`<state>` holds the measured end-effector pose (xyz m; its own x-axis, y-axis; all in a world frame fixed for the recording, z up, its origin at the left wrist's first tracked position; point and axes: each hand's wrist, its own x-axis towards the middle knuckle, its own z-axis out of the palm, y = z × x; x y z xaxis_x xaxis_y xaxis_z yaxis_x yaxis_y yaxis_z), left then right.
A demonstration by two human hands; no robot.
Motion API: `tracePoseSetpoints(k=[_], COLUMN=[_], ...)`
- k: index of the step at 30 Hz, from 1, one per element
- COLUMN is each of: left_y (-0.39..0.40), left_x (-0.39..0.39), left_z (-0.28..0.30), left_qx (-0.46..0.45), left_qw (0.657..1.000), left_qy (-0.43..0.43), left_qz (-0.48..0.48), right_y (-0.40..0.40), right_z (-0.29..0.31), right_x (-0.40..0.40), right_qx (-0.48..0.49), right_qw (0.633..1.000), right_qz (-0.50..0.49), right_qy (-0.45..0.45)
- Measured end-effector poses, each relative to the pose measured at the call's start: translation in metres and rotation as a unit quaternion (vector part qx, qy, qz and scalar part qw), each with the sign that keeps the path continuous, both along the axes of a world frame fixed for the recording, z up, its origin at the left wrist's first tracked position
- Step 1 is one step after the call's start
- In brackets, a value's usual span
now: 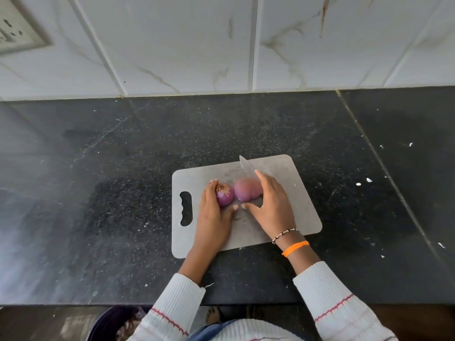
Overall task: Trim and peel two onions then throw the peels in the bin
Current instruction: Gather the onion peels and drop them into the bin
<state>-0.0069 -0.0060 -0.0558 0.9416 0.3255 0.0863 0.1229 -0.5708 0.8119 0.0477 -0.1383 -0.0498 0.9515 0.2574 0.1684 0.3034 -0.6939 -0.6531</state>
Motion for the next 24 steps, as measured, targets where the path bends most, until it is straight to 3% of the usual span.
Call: tracePoseSetpoints(k=[4,11,18,24], left_y=[0.003,0.013,0.023,0.023], left_x=[0.0,0.009,0.015,0.014], left_z=[-0.007,-0.007,-0.007,-0.005], left_qx=[0.022,0.018,0.012,0.027], left_qw=[0.999,0.998,0.996,0.998], left_qy=[-0.006,-0.006,-0.009,-0.039], left_qz=[-0.032,-0.061,-0.086,-0.044], right_y=[-0.015,-0.01,-0.003,-0.005], right_z=[0.001,-0.001,-0.003,0.0], right_x=[0.002,-0.003,-0.012,-0.015], right_qx=[-0.04,-0.078,-0.096,-0.1], right_qw=[0.995,0.992,0.992,0.987], right_qz=[0.007,-0.03,-0.051,-0.123], right_qy=[0.092,0.092,0.067,-0.034])
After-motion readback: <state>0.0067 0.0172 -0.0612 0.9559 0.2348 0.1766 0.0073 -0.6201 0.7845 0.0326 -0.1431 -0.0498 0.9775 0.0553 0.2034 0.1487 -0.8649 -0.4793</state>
